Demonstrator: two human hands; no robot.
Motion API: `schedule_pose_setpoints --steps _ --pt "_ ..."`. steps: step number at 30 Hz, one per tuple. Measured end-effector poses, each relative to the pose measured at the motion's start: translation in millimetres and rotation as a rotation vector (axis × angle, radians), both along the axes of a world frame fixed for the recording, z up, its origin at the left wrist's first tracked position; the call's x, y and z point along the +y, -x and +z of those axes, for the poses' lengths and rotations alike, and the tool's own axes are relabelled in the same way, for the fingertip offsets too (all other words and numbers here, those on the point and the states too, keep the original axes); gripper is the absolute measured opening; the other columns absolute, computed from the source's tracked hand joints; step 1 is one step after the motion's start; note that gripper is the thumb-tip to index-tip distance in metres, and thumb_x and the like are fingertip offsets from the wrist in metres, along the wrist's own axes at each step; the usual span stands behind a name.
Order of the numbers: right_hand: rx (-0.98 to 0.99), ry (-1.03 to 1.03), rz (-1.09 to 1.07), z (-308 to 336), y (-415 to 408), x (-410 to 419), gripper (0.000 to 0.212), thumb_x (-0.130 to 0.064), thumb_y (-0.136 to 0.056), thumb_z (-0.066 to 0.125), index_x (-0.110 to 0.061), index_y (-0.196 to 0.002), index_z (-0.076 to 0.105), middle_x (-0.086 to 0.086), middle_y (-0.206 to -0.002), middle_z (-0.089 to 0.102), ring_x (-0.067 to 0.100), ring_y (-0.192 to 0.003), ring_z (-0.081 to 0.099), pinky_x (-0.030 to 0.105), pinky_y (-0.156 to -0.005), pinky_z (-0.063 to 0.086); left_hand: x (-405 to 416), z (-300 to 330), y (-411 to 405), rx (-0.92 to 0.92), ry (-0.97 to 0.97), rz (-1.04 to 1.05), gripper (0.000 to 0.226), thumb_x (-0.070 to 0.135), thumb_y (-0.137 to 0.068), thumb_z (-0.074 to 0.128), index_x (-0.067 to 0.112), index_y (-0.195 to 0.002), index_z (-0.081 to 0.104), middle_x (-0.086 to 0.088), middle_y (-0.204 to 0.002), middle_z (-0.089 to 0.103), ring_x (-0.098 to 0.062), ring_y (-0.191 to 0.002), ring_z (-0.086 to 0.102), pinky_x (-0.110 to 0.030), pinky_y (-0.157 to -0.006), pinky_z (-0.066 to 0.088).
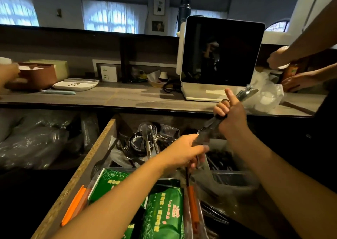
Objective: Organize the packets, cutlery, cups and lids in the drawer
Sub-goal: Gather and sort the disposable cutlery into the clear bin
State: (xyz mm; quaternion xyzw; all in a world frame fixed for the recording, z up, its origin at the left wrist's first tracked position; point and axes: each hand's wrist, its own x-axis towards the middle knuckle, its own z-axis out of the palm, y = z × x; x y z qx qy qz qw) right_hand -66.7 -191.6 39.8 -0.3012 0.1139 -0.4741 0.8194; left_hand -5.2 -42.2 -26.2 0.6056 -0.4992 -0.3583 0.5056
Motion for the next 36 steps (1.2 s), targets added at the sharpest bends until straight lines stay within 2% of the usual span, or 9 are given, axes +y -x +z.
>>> schedule_pose_setpoints --steps 2,7,12,18,21,25,28,32,36 --pt "0.008 -0.022 -0.024 -6.8 10.3 -5.1 0.014 -0.025 -0.100 0.054 -0.015 -0.105 0.063 -0.008 -0.050 0.025 0.005 -0.038 0.024 0.016 -0.035 0.025 -1.1 0.4 3.3 0.011 -0.005 0.036 0.010 0.016 -0.105 0.047 0.013 -0.105 0.057 0.005 -0.057 0.047 -0.006 -0.040 0.038 -0.017 -0.038 0.034" --pt "0.024 -0.094 0.025 -36.2 23.2 -7.2 0.025 -0.036 -0.096 0.057 -0.018 -0.079 0.058 -0.008 -0.052 0.036 0.005 -0.044 0.039 0.017 -0.044 0.040 -8.5 -8.0 4.2 -0.092 0.038 0.227 0.021 0.016 -0.105 0.045 0.011 -0.092 0.060 0.007 -0.052 0.040 -0.006 -0.040 0.035 -0.023 -0.042 0.036" --pt "0.058 -0.115 0.108 -43.6 24.9 11.4 0.035 -0.041 -0.096 0.055 -0.017 -0.072 0.051 -0.006 -0.052 0.035 0.007 -0.044 0.035 0.018 -0.044 0.035 -16.2 -20.9 6.5 -0.124 0.012 0.386 0.038 0.050 -0.091 0.041 0.015 -0.080 0.052 0.003 -0.061 0.045 -0.018 -0.055 0.042 -0.043 -0.068 0.039" --pt "0.082 -0.090 0.203 -43.3 27.5 22.0 0.040 -0.044 -0.096 0.054 -0.017 -0.067 0.049 -0.006 -0.050 0.030 0.006 -0.041 0.026 0.018 -0.038 0.027 -12.0 -19.6 11.5 -0.126 -0.065 0.373 0.077 0.073 -0.087 0.022 0.010 -0.095 0.066 0.002 -0.078 0.062 -0.018 -0.077 0.058 -0.045 -0.086 0.047" --pt "0.086 -0.057 0.223 -37.2 35.3 20.5 0.041 -0.044 -0.098 0.049 -0.017 -0.066 0.047 -0.006 -0.049 0.031 0.006 -0.039 0.029 0.018 -0.038 0.028 -7.3 -11.9 15.1 -0.192 -0.062 0.279 0.081 0.070 -0.094 0.024 0.000 -0.099 0.065 -0.006 -0.080 0.065 -0.022 -0.079 0.062 -0.048 -0.093 0.049" --pt "0.334 0.179 0.115 -38.0 37.9 27.8 0.042 -0.045 -0.099 0.047 -0.017 -0.067 0.049 0.003 -0.056 0.059 0.017 -0.059 0.063 0.033 -0.069 0.054 -2.7 -4.4 24.4 -0.041 -0.018 0.142 0.067 0.057 -0.100 0.035 -0.002 -0.100 0.067 -0.017 -0.085 0.072 -0.029 -0.079 0.069 -0.044 -0.082 0.053" --pt "0.363 0.309 0.178 -39.4 37.2 32.2 0.044 -0.042 -0.102 0.040 -0.011 -0.080 0.062 0.013 -0.089 0.075 0.023 -0.088 0.070 0.036 -0.085 0.055 -0.7 1.9 28.8 0.055 -0.044 0.068 0.038 0.036 -0.107 0.039 0.006 -0.099 0.061 -0.010 -0.078 0.070 -0.024 -0.068 0.067 -0.036 -0.067 0.054" --pt "0.446 0.502 0.340 -43.2 36.0 42.1 0.056 -0.043 -0.105 0.027 -0.008 -0.097 0.069 0.011 -0.097 0.075 0.020 -0.090 0.070 0.029 -0.080 0.056 4.6 12.1 32.8 0.207 -0.043 0.024 0.020 0.021 -0.107 0.042 0.007 -0.101 0.054 -0.006 -0.073 0.064 -0.017 -0.057 0.061 -0.026 -0.053 0.053" --pt "0.450 0.470 0.278 -47.9 29.0 44.5 0.047 -0.043 -0.102 0.037 -0.008 -0.105 0.068 0.007 -0.087 0.072 0.015 -0.075 0.068 0.024 -0.071 0.056 1.6 11.8 33.6 0.283 0.055 0.100 0.020 0.013 -0.105 0.047 0.010 -0.085 0.045 0.001 -0.058 0.051 -0.007 -0.038 0.038 -0.018 -0.035 0.030"
